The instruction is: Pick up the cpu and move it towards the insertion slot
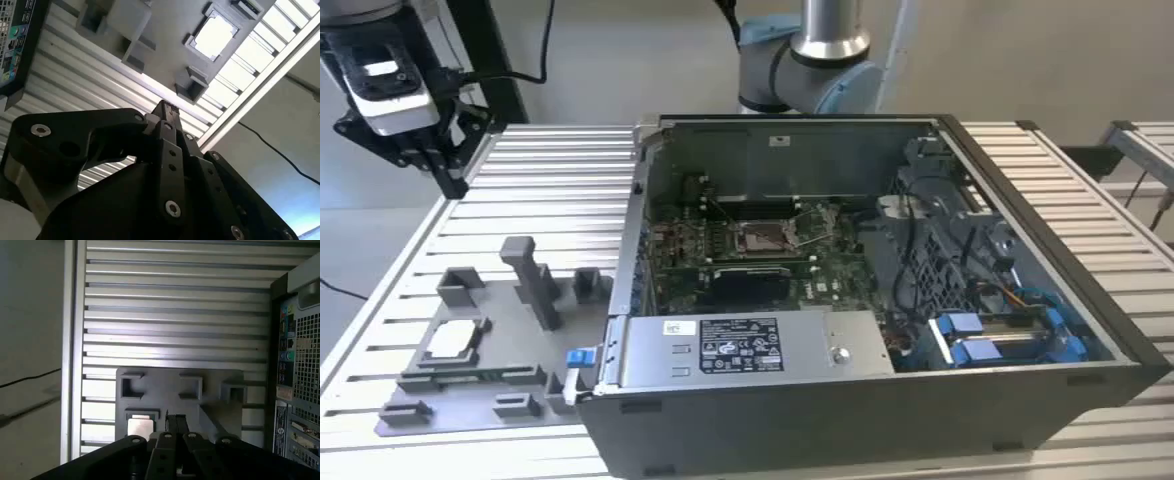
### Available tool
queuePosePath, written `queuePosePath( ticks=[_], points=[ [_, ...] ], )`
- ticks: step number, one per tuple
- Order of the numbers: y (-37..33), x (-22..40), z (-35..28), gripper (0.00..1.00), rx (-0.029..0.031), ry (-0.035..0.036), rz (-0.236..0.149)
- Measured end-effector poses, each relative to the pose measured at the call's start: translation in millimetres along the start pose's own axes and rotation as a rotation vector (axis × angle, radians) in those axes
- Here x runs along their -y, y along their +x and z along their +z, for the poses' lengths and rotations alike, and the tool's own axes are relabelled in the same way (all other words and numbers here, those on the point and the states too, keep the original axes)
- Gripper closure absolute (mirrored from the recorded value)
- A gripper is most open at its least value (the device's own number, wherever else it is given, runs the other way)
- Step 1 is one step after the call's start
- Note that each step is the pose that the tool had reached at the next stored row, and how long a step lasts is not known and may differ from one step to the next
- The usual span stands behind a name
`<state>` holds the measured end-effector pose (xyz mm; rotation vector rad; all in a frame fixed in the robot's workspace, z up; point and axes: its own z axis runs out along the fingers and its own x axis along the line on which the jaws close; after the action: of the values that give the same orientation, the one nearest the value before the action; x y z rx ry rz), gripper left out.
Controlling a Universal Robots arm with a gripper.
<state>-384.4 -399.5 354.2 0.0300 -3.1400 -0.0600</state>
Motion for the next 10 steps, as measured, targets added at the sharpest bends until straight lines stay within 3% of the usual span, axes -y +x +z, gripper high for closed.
queuePosePath(
  ticks=[10],
  points=[
    [0.0, 0.0, 0.0, 1.00, -0.0001, 0.0000, 0.000]
  ],
)
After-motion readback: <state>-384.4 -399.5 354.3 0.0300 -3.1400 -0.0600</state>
